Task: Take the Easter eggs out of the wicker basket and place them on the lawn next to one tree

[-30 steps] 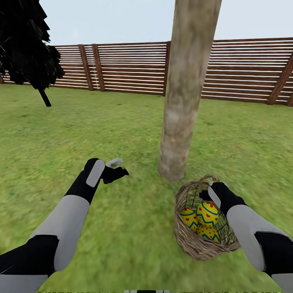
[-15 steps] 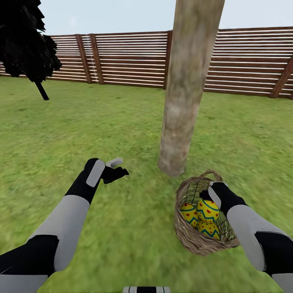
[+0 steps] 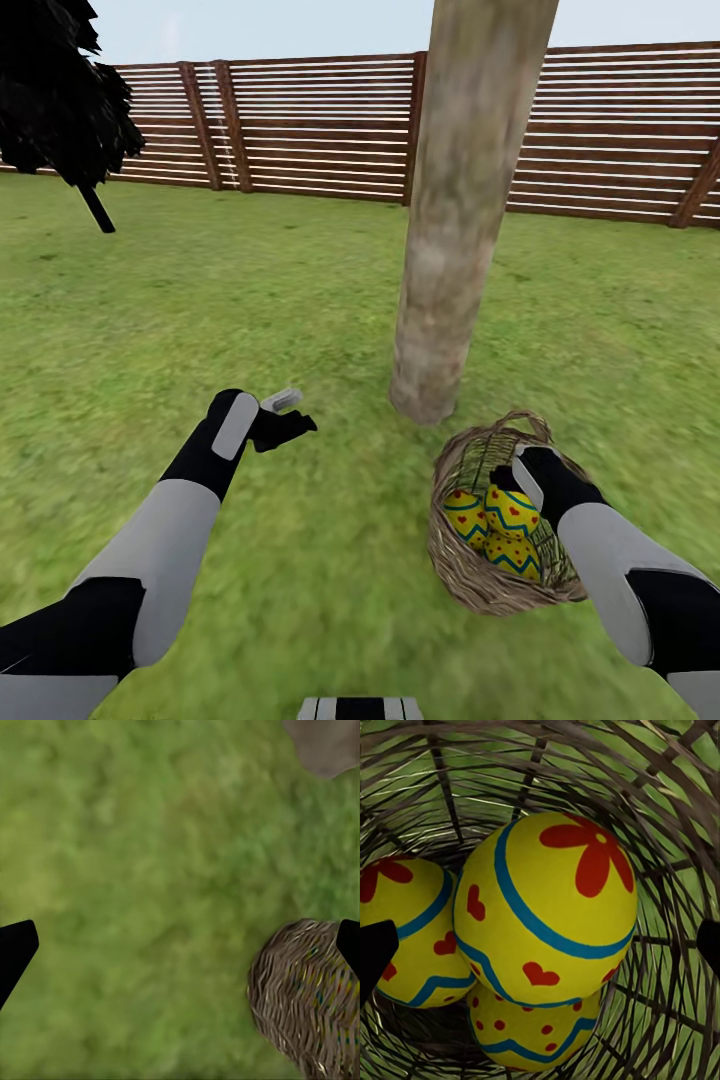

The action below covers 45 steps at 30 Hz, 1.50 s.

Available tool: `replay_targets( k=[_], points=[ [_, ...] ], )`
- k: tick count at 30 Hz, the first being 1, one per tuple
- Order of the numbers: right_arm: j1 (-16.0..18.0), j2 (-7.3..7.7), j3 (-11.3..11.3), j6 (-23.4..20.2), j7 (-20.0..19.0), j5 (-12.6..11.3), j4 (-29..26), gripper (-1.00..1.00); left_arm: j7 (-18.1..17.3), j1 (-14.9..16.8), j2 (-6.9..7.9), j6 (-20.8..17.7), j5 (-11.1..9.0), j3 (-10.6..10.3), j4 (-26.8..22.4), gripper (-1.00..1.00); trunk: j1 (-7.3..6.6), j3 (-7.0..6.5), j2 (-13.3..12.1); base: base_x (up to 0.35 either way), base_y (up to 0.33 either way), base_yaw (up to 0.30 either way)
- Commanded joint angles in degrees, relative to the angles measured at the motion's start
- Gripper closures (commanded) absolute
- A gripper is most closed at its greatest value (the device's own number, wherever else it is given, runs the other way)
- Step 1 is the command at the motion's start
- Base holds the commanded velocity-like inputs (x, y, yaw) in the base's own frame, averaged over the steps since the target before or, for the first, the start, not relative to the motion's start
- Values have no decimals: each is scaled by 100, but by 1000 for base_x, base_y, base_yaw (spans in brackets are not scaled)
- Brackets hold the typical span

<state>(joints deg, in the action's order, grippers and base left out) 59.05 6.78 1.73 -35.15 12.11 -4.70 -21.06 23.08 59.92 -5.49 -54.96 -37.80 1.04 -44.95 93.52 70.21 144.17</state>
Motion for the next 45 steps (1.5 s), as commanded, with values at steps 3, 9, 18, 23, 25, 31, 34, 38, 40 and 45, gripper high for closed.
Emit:
replay_targets(
  k=[3, 9, 18, 23, 25, 31, 34, 38, 40, 45],
  points=[
    [-1, -1, 11, 213, 43, -49, -3, -100, 55, 2, -4, -14, -59, 11, -5, -100, -1, 5, 2, 0, 0, 0],
    [0, -1, 12, 443, 46, -48, 0, -100, 54, 2, -4, -12, -52, 11, -5, -100, -1, 5, 2, 0, 0, 0],
    [-4, 5, -5, 492, 41, -48, -6, -100, 57, 2, -4, -12, -60, 11, -5, -100, -1, 5, 2, 0, 0, 0],
    [-4, 5, -5, 492, 51, -48, -16, -100, 57, 2, 3, -10, -61, 11, -5, -100, -1, 5, 2, 0, 0, 0],
    [-1, 3, -5, 492, 47, -48, -9, -100, 57, 2, 4, -8, -59, 11, -5, -100, -1, 5, 2, 0, 0, 0],
    [-5, 0, -6, 494, 44, -48, -3, -100, 50, 2, 1, -6, -58, 11, -5, -100, 4, 49, 5, 0, 0, 0],
    [-5, 1, -6, 497, 39, -48, -3, -100, 47, 2, -2, -6, -59, 11, -5, -100, 12, 116, 9, 0, 0, 0],
    [-7, 5, -6, 500, 42, -48, -12, -100, 36, 2, -1, -6, -60, 11, -5, -100, 22, 204, 14, 0, 0, 0],
    [-5, 6, -6, 500, 42, -47, -16, -100, 33, 2, -3, -6, -60, 11, -5, -100, 27, 249, 17, 0, 0, 0],
    [-7, 8, -6, 501, 45, -44, -24, -100, 24, 2, -4, -6, -61, 10, -5, -100, 40, 359, 23, 0, 0, 0]
  ],
)
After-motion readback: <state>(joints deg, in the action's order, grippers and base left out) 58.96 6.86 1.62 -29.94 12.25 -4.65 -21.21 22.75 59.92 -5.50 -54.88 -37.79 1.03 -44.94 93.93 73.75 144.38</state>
